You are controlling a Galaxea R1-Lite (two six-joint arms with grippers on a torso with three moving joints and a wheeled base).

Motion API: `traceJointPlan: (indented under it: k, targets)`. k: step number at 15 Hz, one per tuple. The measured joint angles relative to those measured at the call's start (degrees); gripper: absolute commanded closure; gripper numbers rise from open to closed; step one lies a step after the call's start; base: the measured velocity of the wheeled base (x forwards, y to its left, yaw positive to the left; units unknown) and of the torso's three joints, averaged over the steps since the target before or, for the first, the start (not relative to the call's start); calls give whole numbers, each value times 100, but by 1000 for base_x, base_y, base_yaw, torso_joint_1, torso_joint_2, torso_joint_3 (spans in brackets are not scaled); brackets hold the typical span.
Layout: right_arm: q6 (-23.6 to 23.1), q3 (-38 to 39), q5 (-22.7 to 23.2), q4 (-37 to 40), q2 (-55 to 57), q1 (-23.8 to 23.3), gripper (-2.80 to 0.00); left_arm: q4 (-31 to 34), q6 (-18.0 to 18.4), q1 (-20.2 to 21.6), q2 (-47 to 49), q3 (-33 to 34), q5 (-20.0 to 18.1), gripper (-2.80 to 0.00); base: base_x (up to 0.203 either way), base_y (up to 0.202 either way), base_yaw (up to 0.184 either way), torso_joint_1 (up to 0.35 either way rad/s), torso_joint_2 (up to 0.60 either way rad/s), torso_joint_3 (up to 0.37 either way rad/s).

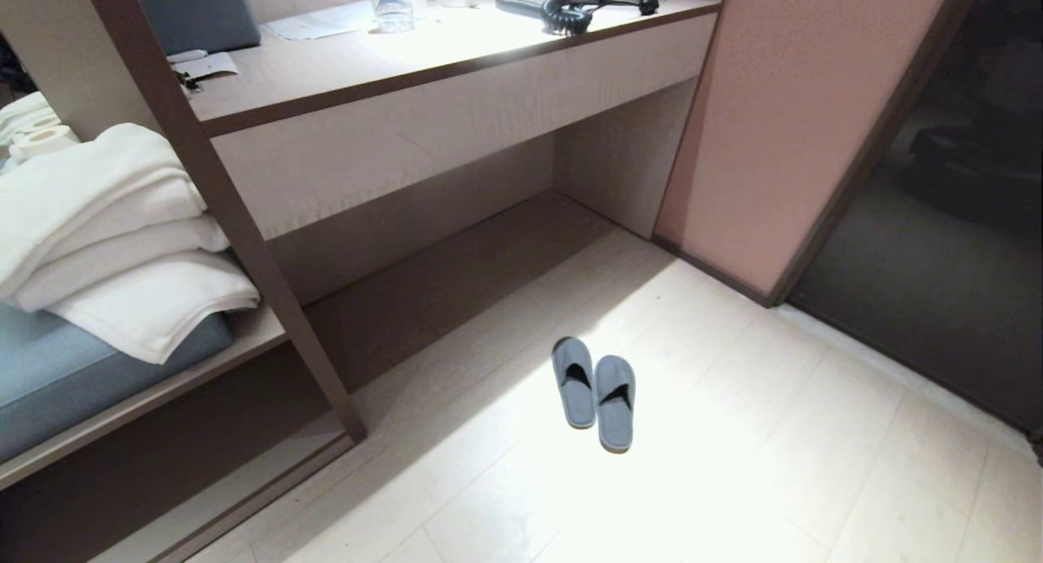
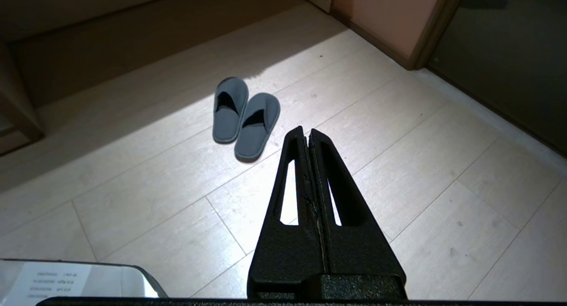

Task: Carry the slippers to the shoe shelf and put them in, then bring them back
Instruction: Pick up the slippers on the floor

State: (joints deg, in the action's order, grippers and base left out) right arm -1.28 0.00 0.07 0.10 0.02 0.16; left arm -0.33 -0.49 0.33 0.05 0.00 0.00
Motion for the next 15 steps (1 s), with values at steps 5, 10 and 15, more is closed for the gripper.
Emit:
traceJointPlan:
  k: [5,10,15]
  targets:
    - [-8,-2,0,0,0,0,0,0,-3,0,0,0,0,0,0,0,0,8,2,-199]
    - [-10,-2,0,0,0,0,0,0,-11,2,0,0,0,0,0,0,0,-1,3,-199]
    - [-11,0,0,1,0,-1,0,0,-25,2,0,0,0,0,0,0,0,3,4,-196]
